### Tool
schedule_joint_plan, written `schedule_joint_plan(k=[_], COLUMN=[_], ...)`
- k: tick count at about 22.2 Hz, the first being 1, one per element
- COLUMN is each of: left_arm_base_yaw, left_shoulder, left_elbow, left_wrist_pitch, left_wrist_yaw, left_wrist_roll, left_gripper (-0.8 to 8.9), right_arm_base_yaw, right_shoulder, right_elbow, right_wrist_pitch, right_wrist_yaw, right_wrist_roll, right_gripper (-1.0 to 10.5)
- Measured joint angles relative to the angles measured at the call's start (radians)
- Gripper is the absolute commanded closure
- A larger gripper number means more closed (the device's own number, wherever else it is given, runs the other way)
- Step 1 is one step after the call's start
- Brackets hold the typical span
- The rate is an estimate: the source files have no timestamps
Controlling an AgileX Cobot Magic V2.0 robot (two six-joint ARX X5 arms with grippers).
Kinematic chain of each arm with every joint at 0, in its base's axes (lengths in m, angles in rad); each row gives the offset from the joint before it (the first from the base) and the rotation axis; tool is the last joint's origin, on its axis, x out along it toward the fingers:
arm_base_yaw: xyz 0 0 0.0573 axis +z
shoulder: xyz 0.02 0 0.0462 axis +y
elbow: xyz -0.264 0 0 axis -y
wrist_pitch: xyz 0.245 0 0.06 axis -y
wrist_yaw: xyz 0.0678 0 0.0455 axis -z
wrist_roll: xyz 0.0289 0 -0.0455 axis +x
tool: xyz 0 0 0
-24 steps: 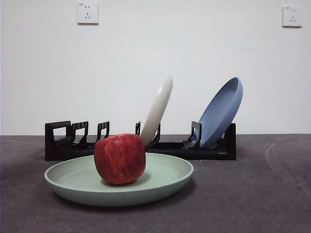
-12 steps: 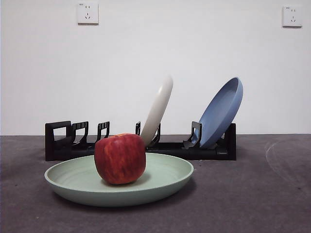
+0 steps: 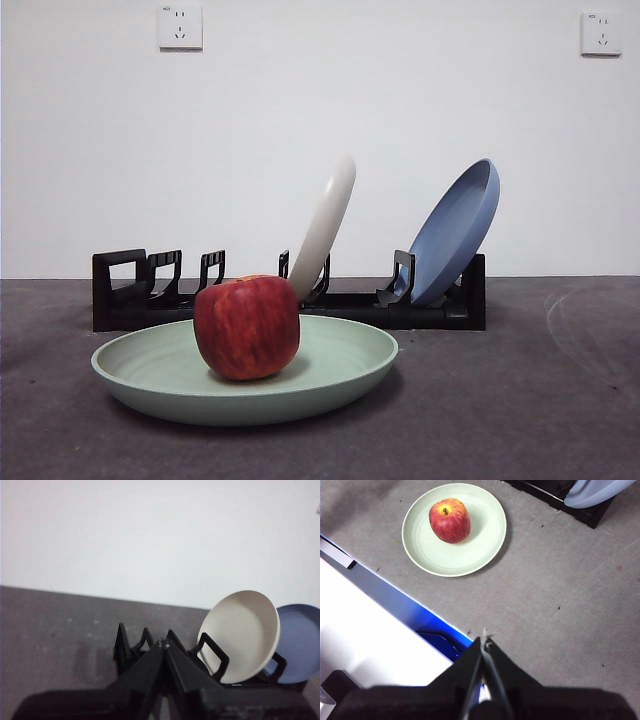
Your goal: Take the green plate from the plate rack,put the plate on the table,take the apple from the table,put the apple in the plate
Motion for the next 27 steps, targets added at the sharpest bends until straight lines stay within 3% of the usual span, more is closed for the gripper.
schedule_joint_plan(k=[3,14,27], left_arm_base_yaw=[0.006,0.006,0.013], left_shoulder=[0.000,-0.001,-0.001], left_elbow=[-0.077,-0.087,-0.087], left_wrist_pitch=[0.095,-0.187,-0.179], left_wrist_yaw=[0.000,-0.080,-0.061], left_wrist_roll=[0.002,0.034,0.053], left_gripper=[8.18,8.17,8.17], right_arm_base_yaw=[0.000,0.000,0.000], right_shoulder=[0.000,0.000,0.000], right_elbow=[0.000,0.000,0.000], right_wrist_pitch=[0.000,0.000,0.000], right_wrist_yaw=[0.000,0.000,0.000], right_wrist_roll=[0.000,0.000,0.000], right_gripper=[9.5,9.5,9.5])
